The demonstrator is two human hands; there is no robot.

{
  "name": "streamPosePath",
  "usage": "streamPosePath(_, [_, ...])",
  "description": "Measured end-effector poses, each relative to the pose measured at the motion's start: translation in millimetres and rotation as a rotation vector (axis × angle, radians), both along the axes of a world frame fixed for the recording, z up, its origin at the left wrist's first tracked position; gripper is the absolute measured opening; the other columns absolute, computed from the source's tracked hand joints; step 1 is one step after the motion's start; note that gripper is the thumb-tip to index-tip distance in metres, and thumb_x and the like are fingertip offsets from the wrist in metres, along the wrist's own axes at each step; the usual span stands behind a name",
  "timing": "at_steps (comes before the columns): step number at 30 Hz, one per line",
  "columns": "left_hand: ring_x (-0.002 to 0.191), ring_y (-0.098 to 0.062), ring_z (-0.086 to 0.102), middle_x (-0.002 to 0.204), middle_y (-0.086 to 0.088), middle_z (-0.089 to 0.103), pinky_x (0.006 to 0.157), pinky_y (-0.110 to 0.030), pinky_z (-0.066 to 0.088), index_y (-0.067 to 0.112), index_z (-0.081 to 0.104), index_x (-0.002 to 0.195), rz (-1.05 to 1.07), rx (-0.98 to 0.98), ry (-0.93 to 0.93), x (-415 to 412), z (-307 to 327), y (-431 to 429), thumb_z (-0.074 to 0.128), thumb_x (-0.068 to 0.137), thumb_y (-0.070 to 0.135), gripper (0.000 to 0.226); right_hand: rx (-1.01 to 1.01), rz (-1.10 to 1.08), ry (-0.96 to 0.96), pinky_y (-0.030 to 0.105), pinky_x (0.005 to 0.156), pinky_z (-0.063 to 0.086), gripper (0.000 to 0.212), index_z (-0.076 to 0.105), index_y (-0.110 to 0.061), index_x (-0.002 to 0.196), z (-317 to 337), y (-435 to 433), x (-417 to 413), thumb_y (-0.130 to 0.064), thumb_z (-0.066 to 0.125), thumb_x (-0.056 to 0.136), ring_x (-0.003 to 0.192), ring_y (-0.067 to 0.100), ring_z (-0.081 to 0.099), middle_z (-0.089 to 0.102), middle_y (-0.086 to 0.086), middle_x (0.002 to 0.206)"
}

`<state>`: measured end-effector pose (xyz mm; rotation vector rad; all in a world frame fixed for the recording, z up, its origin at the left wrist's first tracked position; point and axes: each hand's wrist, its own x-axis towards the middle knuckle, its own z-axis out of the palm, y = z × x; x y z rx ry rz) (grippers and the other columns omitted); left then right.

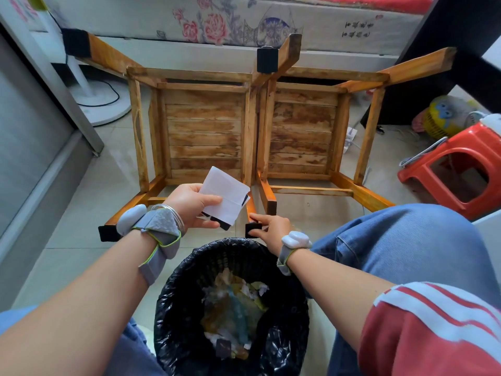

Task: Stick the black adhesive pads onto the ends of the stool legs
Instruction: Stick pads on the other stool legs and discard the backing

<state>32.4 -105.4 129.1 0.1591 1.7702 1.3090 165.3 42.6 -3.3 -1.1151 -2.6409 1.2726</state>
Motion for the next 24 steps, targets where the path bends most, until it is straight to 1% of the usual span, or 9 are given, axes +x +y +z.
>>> streamPosePath(5, [0.076,-0.027,0.063,0.089,-0.011,0.06,0.042,-0.029,0.056,0.007,0.058,0.105,-0.002,0.027,-0.004,2.0,0.0,0.2,0.062,0.084,0.005,0.022,0.068,0.092,-0.046,0.035,0.089,0.053,0.062,0.051,-0.039,0.129,-3.9,1.5,-2.1,-0.024,0.076,0.075,0.098,0.019,0.064,0.066,-0.002,0.121])
streamPosePath(8, [0.076,-0.028,0.063,0.09,-0.012,0.061,0.042,-0.028,0.056,0.007,0.059,0.105,0.006,0.037,-0.014,1.3,-1.2,0.4,0.062,0.083,0.005,0.022,0.12,0.081,-0.042,0.036,0.082,0.054,0.06,0.048,-0.045,0.125,-7.8,-0.2,-0.3,-0.024,0.075,0.076,0.093,0.02,0.064,0.066,-0.004,0.118])
streamPosePath(11, [0.075,-0.028,0.064,0.089,-0.012,0.063,0.042,-0.029,0.056,0.005,0.06,0.106,0.008,0.036,-0.028,0.7,-3.1,0.9,0.063,0.083,0.006,0.023,0.16,0.105,-0.067,0.038,0.082,0.054,0.056,0.046,-0.045,0.123,-6.1,-1.7,-1.2,-0.026,0.072,0.078,0.097,0.024,0.064,0.066,-0.001,0.116])
streamPosePath(15, [0.076,-0.028,0.065,0.09,-0.013,0.063,0.042,-0.028,0.055,0.005,0.061,0.104,-0.006,0.037,-0.024,3.5,-1.2,2.8,0.064,0.082,0.006,0.021,0.202,0.22,-0.173,0.041,0.086,0.053,0.05,0.047,-0.032,0.124,10.5,0.8,-9.8,-0.021,0.068,0.08,0.102,0.029,0.063,0.066,0.005,0.119])
streamPosePath(17, [0.077,-0.028,0.065,0.09,-0.012,0.063,0.042,-0.027,0.055,0.008,0.062,0.098,-0.01,0.047,-0.021,4.4,0.3,3.7,0.064,0.082,0.007,0.016,0.205,0.287,-0.255,0.037,0.09,0.051,0.044,0.052,-0.026,0.126,30.5,6.6,-17.2,-0.021,0.064,0.084,0.107,0.027,0.061,0.065,0.005,0.121])
streamPosePath(18, [0.077,-0.028,0.065,0.091,-0.012,0.063,0.042,-0.027,0.055,0.009,0.062,0.096,-0.011,0.057,-0.019,4.7,1.5,3.8,0.065,0.082,0.008,0.015,0.207,0.294,-0.272,0.033,0.091,0.05,0.037,0.057,-0.023,0.123,43.2,10.0,-20.7,-0.021,0.06,0.087,0.107,0.025,0.061,0.065,0.004,0.12])
streamPosePath(20, [0.077,-0.028,0.065,0.092,-0.012,0.064,0.043,-0.027,0.055,0.009,0.062,0.1,-0.012,0.071,-0.011,4.5,4.4,3.9,0.066,0.081,0.009,0.02,0.2,0.216,-0.188,0.033,0.087,0.052,0.021,0.069,-0.018,0.105,71.1,17.9,-26.9,-0.021,0.052,0.093,0.096,0.024,0.065,0.07,0.005,0.107])
streamPosePath(22, [0.076,-0.028,0.064,0.092,-0.013,0.064,0.042,-0.026,0.054,0.007,0.062,0.103,-0.012,0.084,-0.004,4.5,6.5,4.0,0.068,0.079,0.01,0.025,0.084,0.064,-0.005,0.035,0.07,0.057,0.029,0.067,-0.02,0.077,100.4,23.2,-32.1,-0.027,0.047,0.096,0.071,0.018,0.067,0.071,0.005,0.082])
streamPosePath(24, [0.072,-0.026,0.065,0.09,-0.012,0.064,0.041,-0.025,0.054,0.008,0.064,0.101,-0.014,0.101,-0.002,5.9,7.8,4.6,0.07,0.078,0.012,0.025,-0.117,0.008,0.138,0.028,0.053,0.054,0.034,0.064,-0.022,0.071,125.8,27.1,-35.0,-0.037,0.046,0.095,0.055,0.008,0.064,0.068,0.0,0.069])
